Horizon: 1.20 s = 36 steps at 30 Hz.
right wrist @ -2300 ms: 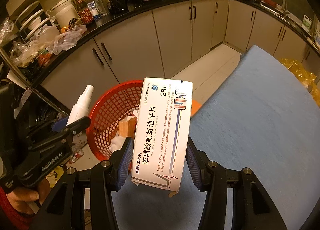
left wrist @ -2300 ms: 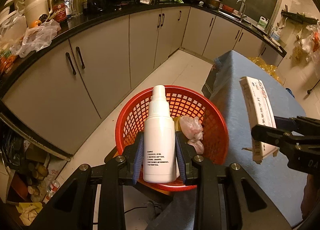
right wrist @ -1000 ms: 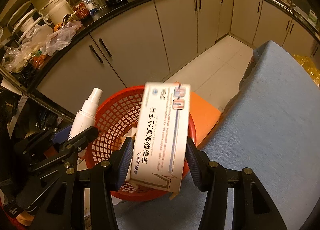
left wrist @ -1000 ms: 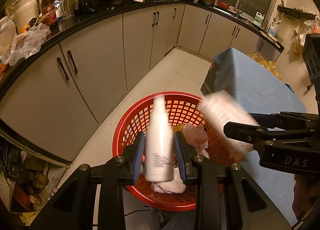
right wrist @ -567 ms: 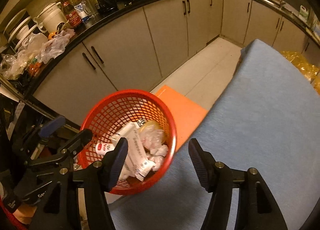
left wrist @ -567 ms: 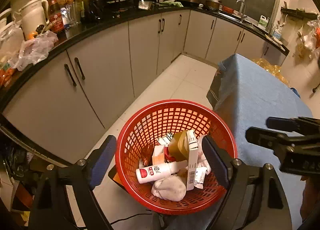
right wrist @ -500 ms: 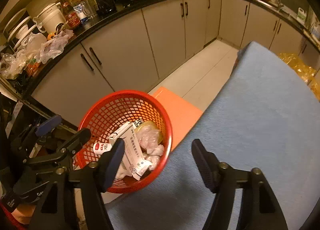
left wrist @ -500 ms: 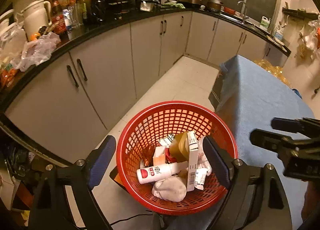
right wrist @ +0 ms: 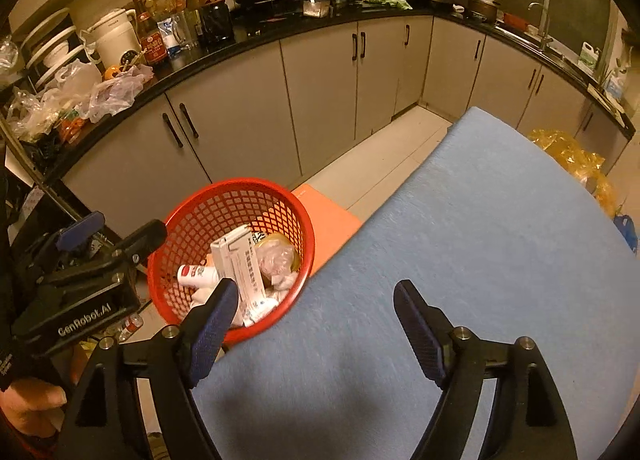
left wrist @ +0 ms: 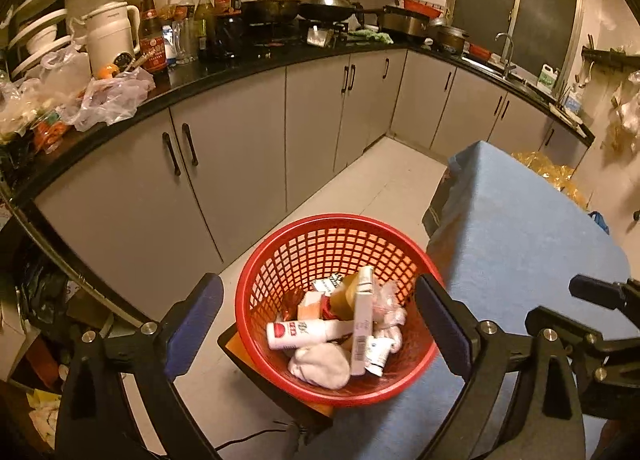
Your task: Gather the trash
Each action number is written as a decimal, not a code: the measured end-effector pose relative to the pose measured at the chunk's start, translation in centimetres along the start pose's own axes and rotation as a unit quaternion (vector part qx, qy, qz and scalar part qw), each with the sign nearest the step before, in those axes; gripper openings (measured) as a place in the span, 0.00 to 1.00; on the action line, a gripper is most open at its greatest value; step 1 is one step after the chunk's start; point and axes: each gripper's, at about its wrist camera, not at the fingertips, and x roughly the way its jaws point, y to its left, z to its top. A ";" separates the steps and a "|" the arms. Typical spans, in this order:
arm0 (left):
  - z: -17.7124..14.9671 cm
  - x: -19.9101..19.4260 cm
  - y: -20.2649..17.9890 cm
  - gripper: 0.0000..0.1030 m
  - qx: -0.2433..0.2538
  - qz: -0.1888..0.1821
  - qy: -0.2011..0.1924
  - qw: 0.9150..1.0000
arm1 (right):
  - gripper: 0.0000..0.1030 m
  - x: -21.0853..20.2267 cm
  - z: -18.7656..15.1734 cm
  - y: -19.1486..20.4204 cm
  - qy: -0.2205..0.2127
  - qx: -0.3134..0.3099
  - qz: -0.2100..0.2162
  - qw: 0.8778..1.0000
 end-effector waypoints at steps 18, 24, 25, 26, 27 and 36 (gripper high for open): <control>-4.4 -11.4 -3.8 0.97 -0.001 0.041 -0.041 0.998 | 0.88 -11.9 -8.0 -2.7 -0.084 -0.062 -0.048 0.993; -5.6 -14.8 -5.1 0.97 0.016 0.075 -0.047 0.996 | 0.89 -15.2 -10.5 -2.7 -0.117 -0.100 -0.053 0.987; -5.7 -15.1 -5.3 0.97 0.019 0.082 -0.046 0.995 | 0.90 -15.6 -10.9 -2.7 -0.124 -0.104 -0.051 0.986; -5.8 -15.5 -5.6 0.97 0.022 0.096 -0.045 0.994 | 0.90 -16.0 -11.2 -2.8 -0.128 -0.106 -0.049 0.985; -5.9 -15.8 -5.9 0.97 0.026 0.108 -0.044 0.993 | 0.90 -16.3 -11.5 -2.9 -0.130 -0.107 -0.046 0.985; -6.2 -17.2 -7.4 0.97 0.054 0.156 -0.040 0.986 | 0.91 -17.3 -13.3 -3.2 -0.134 -0.116 -0.020 0.984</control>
